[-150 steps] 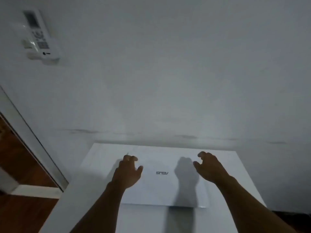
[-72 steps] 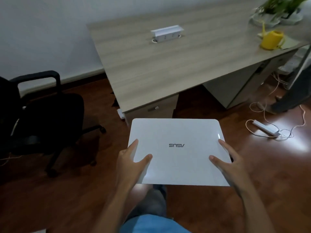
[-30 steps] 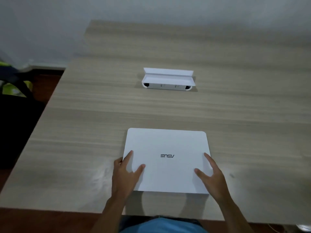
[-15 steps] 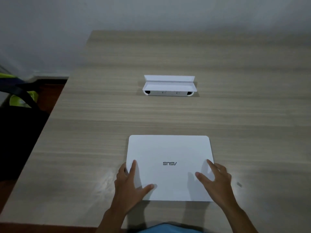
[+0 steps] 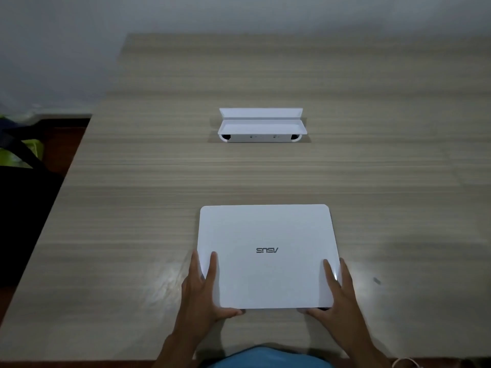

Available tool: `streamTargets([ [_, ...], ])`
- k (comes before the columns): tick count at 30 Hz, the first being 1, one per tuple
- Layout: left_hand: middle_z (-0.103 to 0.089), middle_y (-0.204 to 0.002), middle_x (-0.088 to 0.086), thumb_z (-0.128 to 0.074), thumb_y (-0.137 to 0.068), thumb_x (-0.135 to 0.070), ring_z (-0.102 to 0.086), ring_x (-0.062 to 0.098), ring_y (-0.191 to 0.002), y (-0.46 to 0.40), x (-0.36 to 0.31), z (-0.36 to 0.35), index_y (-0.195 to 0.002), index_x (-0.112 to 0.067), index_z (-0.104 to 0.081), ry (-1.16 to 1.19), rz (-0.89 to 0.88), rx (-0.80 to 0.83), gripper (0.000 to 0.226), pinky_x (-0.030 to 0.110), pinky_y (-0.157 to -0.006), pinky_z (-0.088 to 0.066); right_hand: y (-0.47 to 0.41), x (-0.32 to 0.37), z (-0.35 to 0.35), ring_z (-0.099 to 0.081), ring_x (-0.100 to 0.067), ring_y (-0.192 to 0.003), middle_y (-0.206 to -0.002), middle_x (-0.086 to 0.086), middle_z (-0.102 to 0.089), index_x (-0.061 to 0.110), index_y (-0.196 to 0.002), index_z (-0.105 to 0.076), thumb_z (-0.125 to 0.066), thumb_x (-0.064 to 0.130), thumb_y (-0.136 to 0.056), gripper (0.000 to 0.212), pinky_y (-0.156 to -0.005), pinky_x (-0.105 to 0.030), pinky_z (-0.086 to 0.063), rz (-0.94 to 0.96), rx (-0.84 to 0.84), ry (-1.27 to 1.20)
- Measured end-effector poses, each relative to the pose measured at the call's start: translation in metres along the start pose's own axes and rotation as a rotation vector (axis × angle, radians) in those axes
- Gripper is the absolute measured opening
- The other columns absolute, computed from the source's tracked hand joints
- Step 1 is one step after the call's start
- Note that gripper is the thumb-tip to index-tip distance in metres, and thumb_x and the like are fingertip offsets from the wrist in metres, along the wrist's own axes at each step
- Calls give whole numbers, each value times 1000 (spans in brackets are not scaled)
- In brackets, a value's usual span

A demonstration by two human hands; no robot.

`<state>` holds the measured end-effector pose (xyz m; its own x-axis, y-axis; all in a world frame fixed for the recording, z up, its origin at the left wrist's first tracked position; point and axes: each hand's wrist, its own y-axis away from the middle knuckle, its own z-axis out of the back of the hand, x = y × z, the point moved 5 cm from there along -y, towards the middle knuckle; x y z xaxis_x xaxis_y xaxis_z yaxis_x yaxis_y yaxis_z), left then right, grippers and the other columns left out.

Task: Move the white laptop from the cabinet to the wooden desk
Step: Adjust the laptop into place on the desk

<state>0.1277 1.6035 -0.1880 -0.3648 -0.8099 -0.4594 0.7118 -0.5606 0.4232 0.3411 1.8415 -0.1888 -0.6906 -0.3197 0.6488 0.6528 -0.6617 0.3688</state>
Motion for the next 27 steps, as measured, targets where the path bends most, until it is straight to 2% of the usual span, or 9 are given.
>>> streamTargets([
  [4, 25, -159, 12, -68, -36, -87, -5, 31, -148, -25, -6, 11, -151, -37, 13, -10, -21, -16, 149, 43, -117, -17, -22, 7, 3, 12, 24, -132, -161, 13, 6, 41, -150, -17, -92, 46, -47, 128, -110, -18, -16, 7, -14, 5],
  [9, 24, -159, 14, -73, -40, -82, 5, 31, -149, -73, -22, 33, -151, -33, 11, 3, -33, -9, 148, 41, -117, -13, -70, 28, 17, 0, -1, -145, -163, 8, 4, 37, -151, -21, -92, 47, -46, 127, -113, -23, -17, 37, -60, 32],
  [12, 24, -159, 13, -74, -42, -81, 10, 30, -149, -98, -29, 45, -150, -35, 15, -11, -46, -5, 147, 41, -118, -11, -92, 41, 21, -8, -17, -143, -163, -1, -3, 31, -152, -23, -90, 50, -47, 126, -109, -26, -18, 75, -97, 86],
  [18, 23, -161, 6, -69, -40, -86, 5, 29, -149, -103, -26, 43, -151, -39, 12, 38, -50, -56, 145, 44, -117, -14, -100, 37, 20, -4, -21, -147, -163, 3, 1, 35, -153, -17, -85, 60, -47, 129, -113, -35, -20, 72, -100, 111],
  [24, 26, -160, 4, -75, -42, -81, 6, 27, -149, -98, -26, 40, -151, -40, 9, 113, -57, -66, 144, 44, -117, -12, -109, 35, 21, -7, -22, -146, -163, 3, 4, 35, -152, -16, -88, 58, -45, 131, -113, -34, -21, 76, -62, 115],
  [27, 23, -161, 6, -75, -42, -81, 4, 28, -149, -98, -25, 41, -151, -40, 8, 103, -66, -62, 143, 45, -117, -14, -112, 36, 21, -7, -25, -146, -163, 2, 5, 34, -153, -15, -89, 57, -44, 133, -114, -40, -26, 55, -57, 134],
])
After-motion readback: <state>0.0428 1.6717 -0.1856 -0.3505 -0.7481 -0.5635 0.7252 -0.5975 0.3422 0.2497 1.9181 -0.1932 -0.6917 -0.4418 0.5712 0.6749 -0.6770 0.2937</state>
